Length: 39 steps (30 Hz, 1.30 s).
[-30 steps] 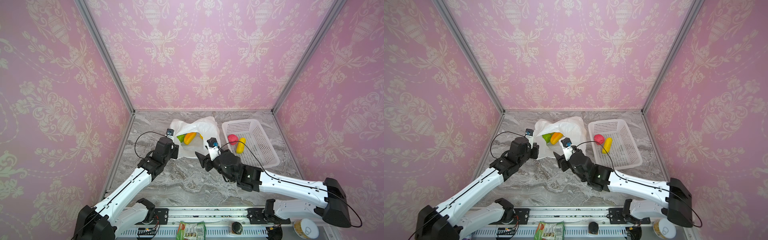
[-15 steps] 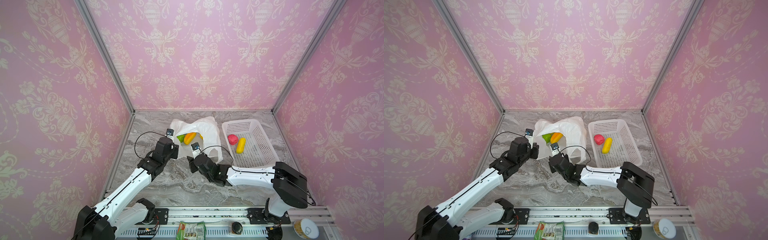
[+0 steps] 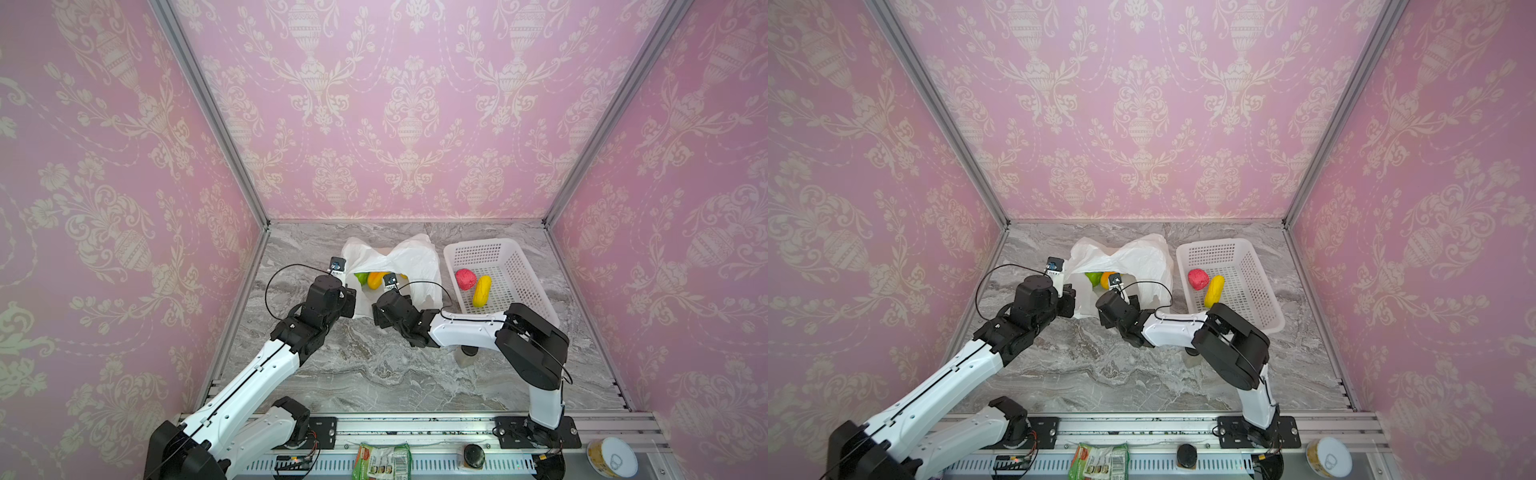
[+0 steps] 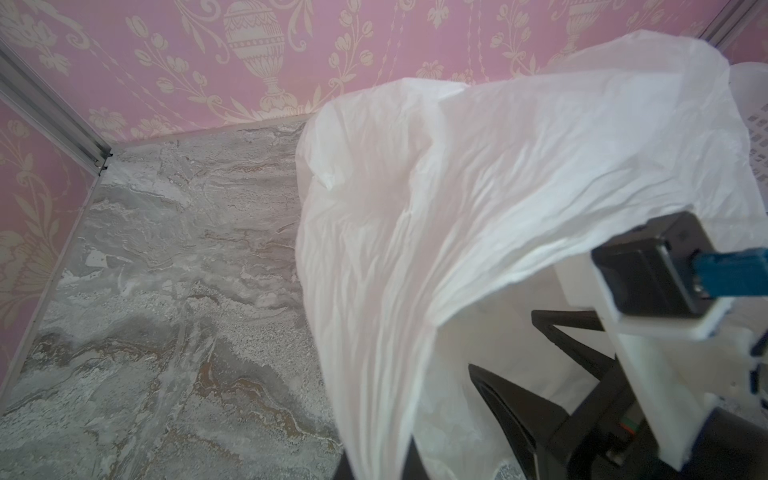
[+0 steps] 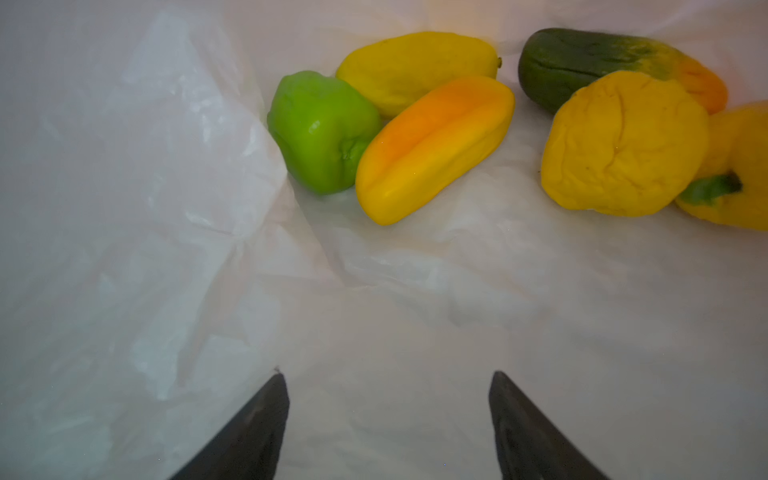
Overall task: Untie the knot of the plastic bag and take out the fruit
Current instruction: 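Return the open right gripper into the bag mouth above the fruit, then lower the right gripper and grasp the orange-yellow pepper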
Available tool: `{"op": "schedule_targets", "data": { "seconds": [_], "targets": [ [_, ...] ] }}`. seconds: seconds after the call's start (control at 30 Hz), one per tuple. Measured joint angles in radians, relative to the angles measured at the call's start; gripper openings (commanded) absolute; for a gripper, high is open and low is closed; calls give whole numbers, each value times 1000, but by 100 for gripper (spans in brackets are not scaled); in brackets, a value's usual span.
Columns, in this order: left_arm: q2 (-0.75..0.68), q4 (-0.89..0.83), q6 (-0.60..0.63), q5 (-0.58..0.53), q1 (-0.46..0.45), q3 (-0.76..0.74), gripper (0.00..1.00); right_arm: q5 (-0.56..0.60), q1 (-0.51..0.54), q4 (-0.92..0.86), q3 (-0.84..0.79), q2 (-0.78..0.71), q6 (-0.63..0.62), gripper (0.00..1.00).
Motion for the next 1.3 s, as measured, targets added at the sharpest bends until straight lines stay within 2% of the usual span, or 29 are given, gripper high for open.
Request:
{"op": "schedule_targets", "data": {
  "seconds": [0.23, 0.63, 1.07, 1.17, 1.3],
  "targets": [
    [3, 0, 0, 6, 0, 0, 0, -45, 16, -4, 37, 73, 11, 93],
    [8, 0, 0, 47, 0, 0, 0, -132, -118, 32, 124, 117, 173, 90],
    [-38, 39, 2, 140, -23, -25, 0, -89, -146, -13, 374, 311, 292, 93],
    [-39, 43, 2, 150, -23, -27, 0, -68, -160, -27, 376, 323, 314, 91],
    [-39, 45, 2, 153, -23, -27, 0, -63, -184, -27, 376, 330, 332, 82]
  ]
}}
